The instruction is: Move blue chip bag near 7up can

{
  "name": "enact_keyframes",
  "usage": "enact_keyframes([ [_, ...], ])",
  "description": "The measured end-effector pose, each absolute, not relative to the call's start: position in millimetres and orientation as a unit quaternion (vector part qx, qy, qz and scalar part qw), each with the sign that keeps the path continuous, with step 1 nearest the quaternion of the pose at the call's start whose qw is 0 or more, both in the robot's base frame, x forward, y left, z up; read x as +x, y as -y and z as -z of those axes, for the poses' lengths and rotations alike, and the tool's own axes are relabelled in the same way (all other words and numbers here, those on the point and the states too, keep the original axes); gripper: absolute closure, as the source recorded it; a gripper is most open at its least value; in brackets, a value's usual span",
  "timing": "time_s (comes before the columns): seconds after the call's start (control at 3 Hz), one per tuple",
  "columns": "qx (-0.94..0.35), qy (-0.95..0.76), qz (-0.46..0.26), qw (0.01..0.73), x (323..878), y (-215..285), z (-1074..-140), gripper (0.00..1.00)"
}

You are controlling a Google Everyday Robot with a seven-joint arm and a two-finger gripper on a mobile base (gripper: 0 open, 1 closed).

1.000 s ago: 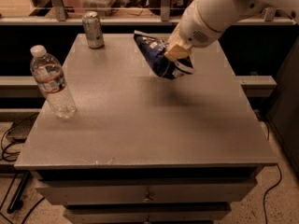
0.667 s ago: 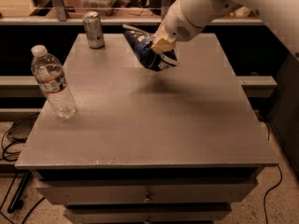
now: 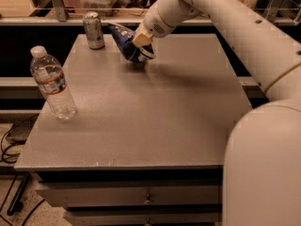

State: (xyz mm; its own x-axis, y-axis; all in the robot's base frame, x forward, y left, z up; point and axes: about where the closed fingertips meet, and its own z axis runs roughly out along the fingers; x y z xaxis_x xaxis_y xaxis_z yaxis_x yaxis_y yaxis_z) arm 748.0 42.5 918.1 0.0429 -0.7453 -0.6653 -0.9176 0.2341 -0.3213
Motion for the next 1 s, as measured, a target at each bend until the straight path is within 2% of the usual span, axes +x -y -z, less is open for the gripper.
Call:
enact_keyframes([
  [0.67, -0.588, -0.677, -0.151, 0.416, 792.0, -68.5, -910.7, 0.28],
  [1.0, -0.589, -0.671, -0.167, 0.419, 795.8, -74.7, -919.5, 0.05],
])
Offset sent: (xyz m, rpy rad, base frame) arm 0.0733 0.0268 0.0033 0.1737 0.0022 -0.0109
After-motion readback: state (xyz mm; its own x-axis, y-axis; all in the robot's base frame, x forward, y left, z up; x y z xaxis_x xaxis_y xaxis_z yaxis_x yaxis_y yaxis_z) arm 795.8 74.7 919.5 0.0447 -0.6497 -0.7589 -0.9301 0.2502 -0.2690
